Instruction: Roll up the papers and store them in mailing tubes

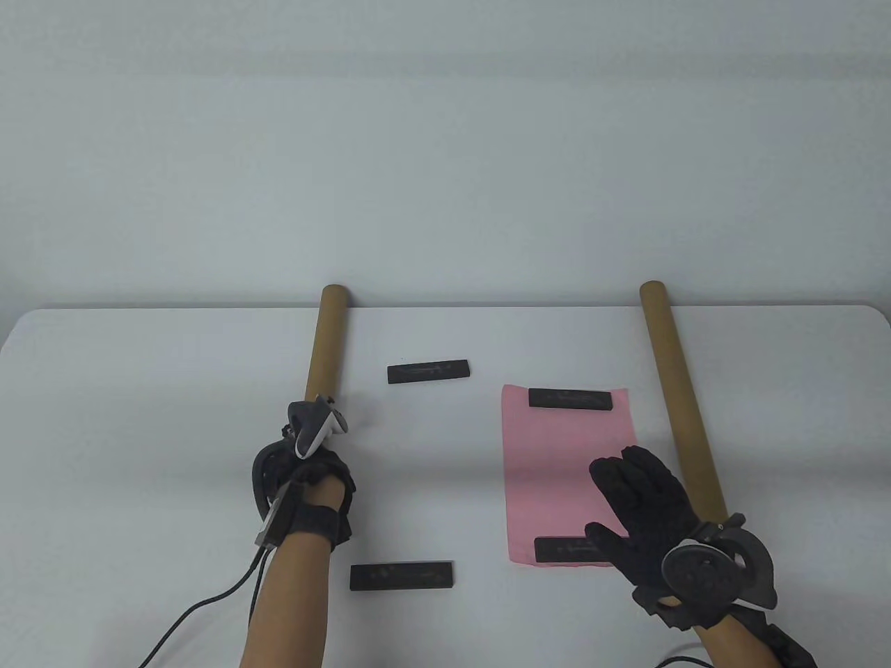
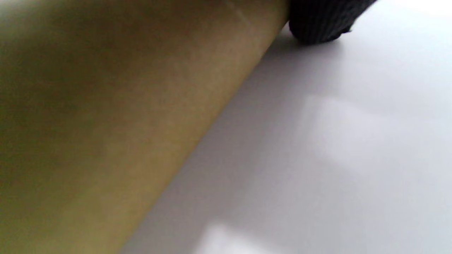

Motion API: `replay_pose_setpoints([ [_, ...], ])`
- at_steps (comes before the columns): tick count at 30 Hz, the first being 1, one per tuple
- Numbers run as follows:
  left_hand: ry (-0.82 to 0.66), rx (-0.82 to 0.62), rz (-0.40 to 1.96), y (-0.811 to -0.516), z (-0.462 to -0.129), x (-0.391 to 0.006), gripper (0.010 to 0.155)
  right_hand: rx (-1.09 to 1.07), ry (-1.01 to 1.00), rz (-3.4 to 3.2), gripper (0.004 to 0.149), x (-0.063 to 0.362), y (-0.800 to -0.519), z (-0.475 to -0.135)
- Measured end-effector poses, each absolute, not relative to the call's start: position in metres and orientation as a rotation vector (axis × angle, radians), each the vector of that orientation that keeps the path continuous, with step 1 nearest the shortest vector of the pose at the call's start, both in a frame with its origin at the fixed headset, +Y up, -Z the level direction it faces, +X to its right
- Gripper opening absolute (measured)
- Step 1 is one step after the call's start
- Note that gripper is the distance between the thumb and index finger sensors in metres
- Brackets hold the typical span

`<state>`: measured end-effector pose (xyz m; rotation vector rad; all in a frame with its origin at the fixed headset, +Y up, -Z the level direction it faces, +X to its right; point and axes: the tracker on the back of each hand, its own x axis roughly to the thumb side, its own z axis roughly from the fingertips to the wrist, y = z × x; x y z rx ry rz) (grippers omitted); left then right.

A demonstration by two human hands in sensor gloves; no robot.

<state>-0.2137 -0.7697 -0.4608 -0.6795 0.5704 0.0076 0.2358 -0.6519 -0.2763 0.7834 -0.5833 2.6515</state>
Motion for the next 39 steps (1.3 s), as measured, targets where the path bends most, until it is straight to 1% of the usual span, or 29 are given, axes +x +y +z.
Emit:
replay_pose_setpoints([
  [11,0.559,-0.629,-0.021,-0.770,-0.463,-0.219,0.094,0.794,-0.507,2.676,0.078,0.231,-0.657,-0.279],
  [13,0.564,-0.636,-0.016,-0.770,-0.464,-0.220,0.096,0.797,-0.494,2.677,0.078,0.231,-0.658,-0.280],
  [17,0.565,-0.659,0.009,-0.767,-0.461,-0.220,0.105,0.798,-0.492,2.677,0.078,0.231,-0.658,-0.280],
  [20,0.560,-0.652,0.017,-0.760,-0.458,-0.223,0.108,0.797,-0.491,2.673,0.078,0.232,-0.658,-0.280],
  [25,0.510,-0.570,0.072,-0.736,-0.449,-0.227,0.107,0.796,-0.491,2.671,0.079,0.233,-0.658,-0.281],
  [27,0.457,-0.518,0.092,-0.719,-0.441,-0.226,0.106,0.794,-0.485,2.679,0.078,0.233,-0.658,-0.281],
  [30,0.329,-0.420,0.186,-0.700,-0.424,-0.220,0.106,0.782,-0.479,2.683,0.079,0.234,-0.659,-0.283],
  [32,0.252,-0.324,0.207,-0.687,-0.407,-0.212,0.106,0.774,-0.470,2.684,0.079,0.235,-0.660,-0.283],
  [34,0.149,-0.220,0.175,-0.676,-0.384,-0.204,0.104,0.768,-0.469,2.693,0.079,0.235,-0.660,-0.284],
  [35,0.109,-0.183,0.169,-0.673,-0.377,-0.201,0.104,0.764,-0.468,2.694,0.079,0.235,-0.660,-0.284],
  [36,0.023,-0.134,0.165,-0.670,-0.366,-0.197,0.102,0.757,-0.466,2.693,0.079,0.236,-0.661,-0.285],
  [39,-0.092,-0.016,0.171,-0.670,-0.347,-0.192,0.100,0.745,-0.452,2.702,0.080,0.237,-0.662,-0.286],
])
